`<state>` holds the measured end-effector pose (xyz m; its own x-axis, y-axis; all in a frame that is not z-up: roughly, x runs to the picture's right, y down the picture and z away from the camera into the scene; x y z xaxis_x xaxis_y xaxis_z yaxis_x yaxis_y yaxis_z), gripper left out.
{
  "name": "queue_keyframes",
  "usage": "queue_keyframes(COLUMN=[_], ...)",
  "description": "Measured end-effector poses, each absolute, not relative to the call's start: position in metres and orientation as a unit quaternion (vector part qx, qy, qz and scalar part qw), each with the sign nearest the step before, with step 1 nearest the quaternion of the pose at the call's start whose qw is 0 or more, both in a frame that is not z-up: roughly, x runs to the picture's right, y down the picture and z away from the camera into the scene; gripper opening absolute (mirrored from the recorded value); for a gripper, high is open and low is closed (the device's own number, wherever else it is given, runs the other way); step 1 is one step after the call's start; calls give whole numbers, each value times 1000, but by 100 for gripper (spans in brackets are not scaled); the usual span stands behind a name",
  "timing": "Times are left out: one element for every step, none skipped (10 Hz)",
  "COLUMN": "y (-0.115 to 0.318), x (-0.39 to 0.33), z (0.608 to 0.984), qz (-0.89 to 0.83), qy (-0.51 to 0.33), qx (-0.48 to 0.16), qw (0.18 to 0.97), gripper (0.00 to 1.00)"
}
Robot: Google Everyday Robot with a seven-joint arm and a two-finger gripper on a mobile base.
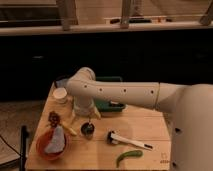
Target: Place fork in metal cup
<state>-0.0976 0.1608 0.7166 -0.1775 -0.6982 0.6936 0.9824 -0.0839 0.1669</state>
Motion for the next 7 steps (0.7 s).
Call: queue_keyframes(y=[161,161,161,161,161,161,161], x=[-98,-98,-97,-97,-97,-97,-97], z=[717,717,717,717,717,717,717], qz=[-700,-700,-700,-700,-700,-700,-700], qy=[-313,-313,-313,-313,-313,-313,-313], qx=[-227,-227,-227,-227,-227,-227,-227], qw=[600,600,600,600,600,600,600], gripper=[80,80,80,80,80,80,80])
